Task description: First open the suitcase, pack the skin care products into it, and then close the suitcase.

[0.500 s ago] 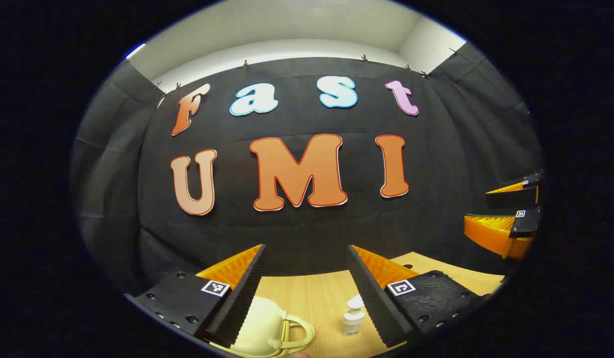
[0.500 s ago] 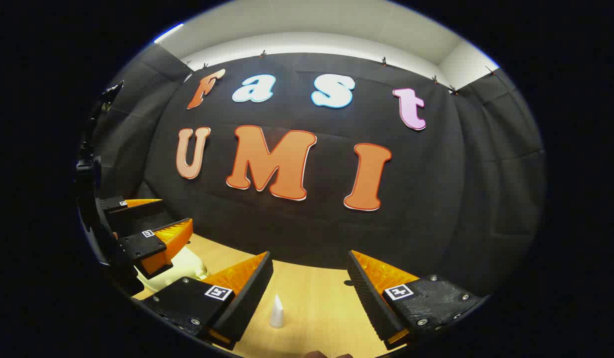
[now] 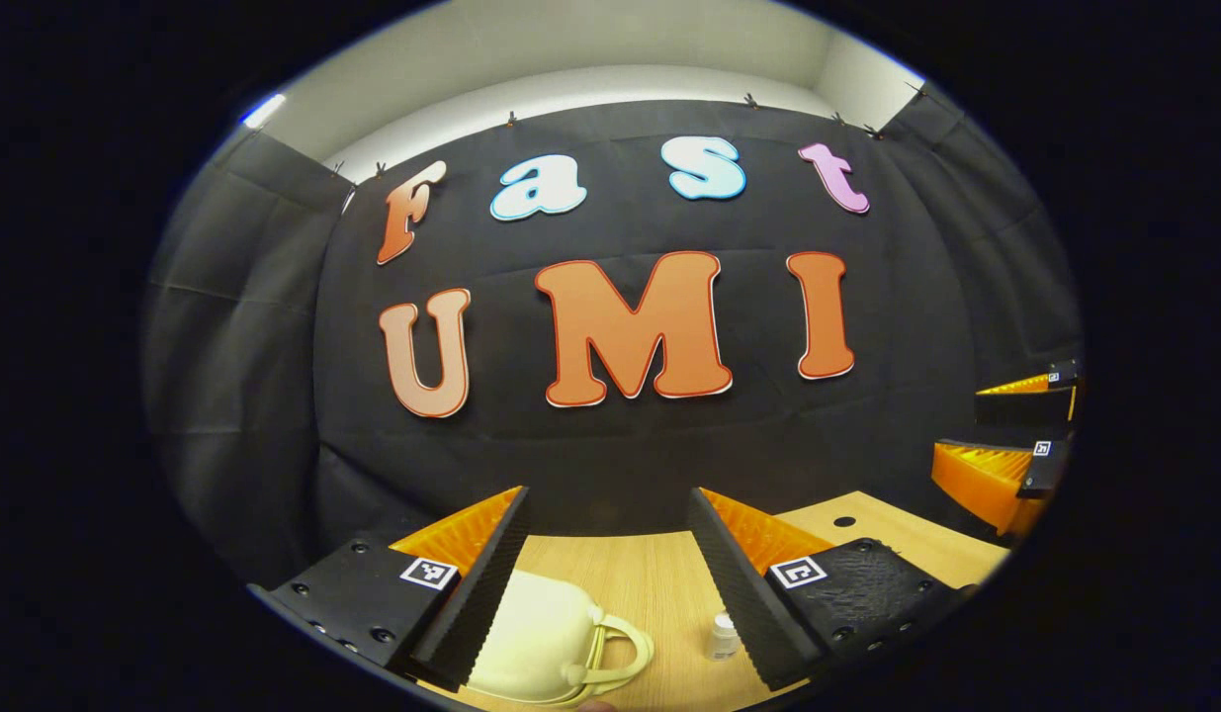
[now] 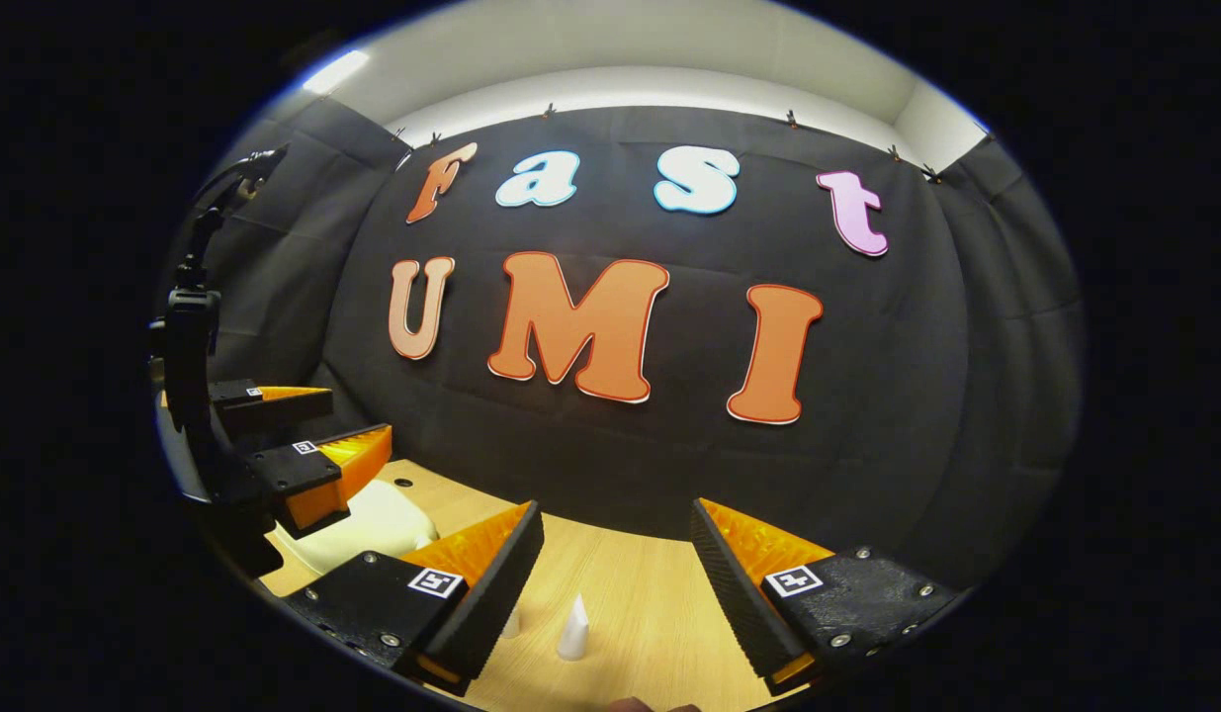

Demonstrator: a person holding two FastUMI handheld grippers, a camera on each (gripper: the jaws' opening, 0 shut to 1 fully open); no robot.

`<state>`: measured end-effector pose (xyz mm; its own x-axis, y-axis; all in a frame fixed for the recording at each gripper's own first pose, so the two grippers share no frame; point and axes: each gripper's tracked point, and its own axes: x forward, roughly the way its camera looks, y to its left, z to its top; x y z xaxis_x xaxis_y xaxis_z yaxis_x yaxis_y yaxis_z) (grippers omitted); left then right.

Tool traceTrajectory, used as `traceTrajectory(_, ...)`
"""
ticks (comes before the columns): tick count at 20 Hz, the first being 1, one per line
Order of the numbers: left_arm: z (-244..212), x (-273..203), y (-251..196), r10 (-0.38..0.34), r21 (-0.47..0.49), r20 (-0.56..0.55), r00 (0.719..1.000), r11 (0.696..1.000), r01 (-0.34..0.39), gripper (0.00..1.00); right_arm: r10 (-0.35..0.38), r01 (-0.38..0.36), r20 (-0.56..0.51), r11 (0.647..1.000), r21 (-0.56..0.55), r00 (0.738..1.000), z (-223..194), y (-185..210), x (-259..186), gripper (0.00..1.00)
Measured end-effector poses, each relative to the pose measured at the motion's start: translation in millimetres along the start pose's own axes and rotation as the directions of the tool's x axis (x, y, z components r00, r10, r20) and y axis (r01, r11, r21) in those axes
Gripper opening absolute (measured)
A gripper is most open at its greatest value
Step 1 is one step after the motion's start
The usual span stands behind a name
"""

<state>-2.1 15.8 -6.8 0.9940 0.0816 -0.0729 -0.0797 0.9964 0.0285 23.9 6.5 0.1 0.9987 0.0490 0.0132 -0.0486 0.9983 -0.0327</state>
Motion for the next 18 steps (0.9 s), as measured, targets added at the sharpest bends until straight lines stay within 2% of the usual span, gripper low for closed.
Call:
traceTrajectory(2,6,4,3,-0.016,0.011,0.019,1.000,1.000,0.016,0.99,-0.033,0.033,0.001,0.999,0.018,0.999,3,-3,5,0.95)
traceTrajectory(4,12,11,9,-0.027,0.006,0.035,0.999,1.000,0.027,0.99,-0.035,0.035,-0.012,0.998,0.050,0.999,5,5,9,0.95)
traceTrajectory(9,9,22,17,-0.062,0.035,0.061,0.996,0.998,0.060,1.00,-0.055,0.055,-0.004,0.998,0.038,0.998,12,17,14,0.95)
traceTrajectory(13,-24,30,22,-0.086,0.114,0.008,0.996,0.990,0.085,1.00,-0.079,0.079,-0.001,0.997,0.027,0.997,17,14,17,0.95)
traceTrajectory(18,-94,34,7,-0.153,0.250,-0.127,0.980,0.951,0.181,0.99,-0.136,0.136,-0.006,0.991,0.007,0.991,15,-7,21,0.95)
